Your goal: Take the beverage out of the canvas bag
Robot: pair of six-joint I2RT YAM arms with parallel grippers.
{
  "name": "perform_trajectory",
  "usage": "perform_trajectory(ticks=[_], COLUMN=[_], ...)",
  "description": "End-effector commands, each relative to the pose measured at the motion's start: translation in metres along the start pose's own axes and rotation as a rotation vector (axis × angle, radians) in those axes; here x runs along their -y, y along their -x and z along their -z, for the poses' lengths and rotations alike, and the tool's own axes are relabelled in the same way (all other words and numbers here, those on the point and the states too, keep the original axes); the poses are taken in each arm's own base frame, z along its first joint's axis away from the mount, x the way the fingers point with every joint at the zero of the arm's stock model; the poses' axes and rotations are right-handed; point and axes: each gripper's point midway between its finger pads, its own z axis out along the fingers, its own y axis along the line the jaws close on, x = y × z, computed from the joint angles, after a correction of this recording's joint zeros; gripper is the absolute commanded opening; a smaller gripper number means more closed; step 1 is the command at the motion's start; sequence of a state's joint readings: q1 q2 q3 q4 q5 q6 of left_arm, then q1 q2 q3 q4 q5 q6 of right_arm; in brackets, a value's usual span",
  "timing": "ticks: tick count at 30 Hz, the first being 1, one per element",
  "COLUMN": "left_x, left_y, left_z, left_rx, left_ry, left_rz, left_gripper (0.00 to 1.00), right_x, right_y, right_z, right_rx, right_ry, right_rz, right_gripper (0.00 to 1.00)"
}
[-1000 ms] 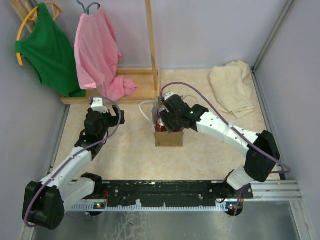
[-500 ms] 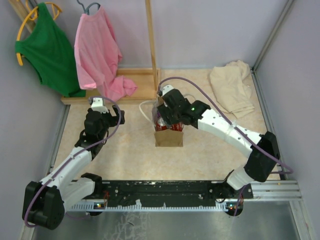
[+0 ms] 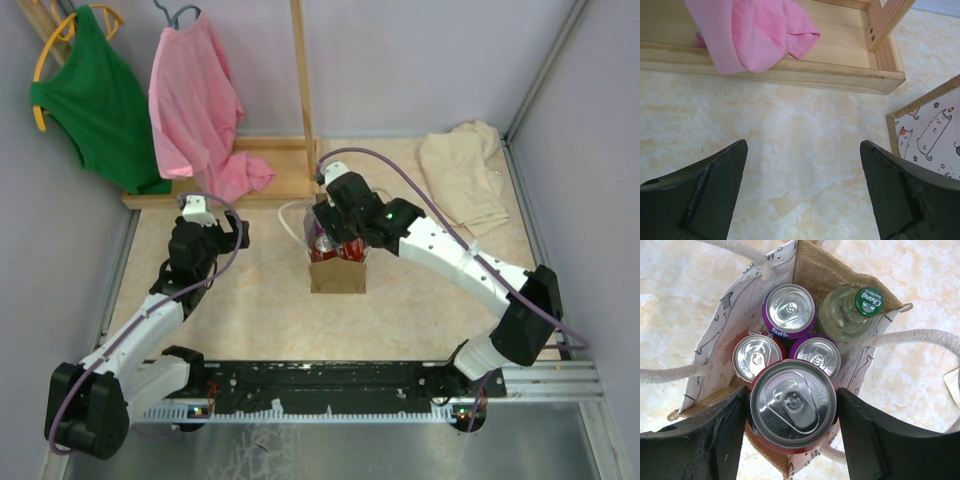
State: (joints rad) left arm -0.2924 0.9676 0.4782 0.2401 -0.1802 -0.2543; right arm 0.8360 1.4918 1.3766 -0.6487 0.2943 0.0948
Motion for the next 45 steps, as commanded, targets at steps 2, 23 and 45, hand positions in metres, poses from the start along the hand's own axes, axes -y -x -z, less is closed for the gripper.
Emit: perform_trajectory(ticks=[2,23,45], left_x=[0.008,0.01,0.016], left_y=[0.018,0.017,0.018], left_z=[-0.001,-0.001,0.0], left_rx=[0.041,0.037,0.038], left_ry=[-0.021,-0.034,-0.063], left_rz=[0.007,0.012,0.019], left_gripper=[1.0,1.0,1.0], right_x=[0.011,0.041,0.245], right_y=[0.08,0.114,0.11], right_z=[0.052,0.086,0.142], right_rx=[0.296,0.444,0.647], right_ry=[0.004,-0.111,-0.618], right_rz=[-0.068,-0.068,-0.347], right_gripper=[0.0,0.0,0.0])
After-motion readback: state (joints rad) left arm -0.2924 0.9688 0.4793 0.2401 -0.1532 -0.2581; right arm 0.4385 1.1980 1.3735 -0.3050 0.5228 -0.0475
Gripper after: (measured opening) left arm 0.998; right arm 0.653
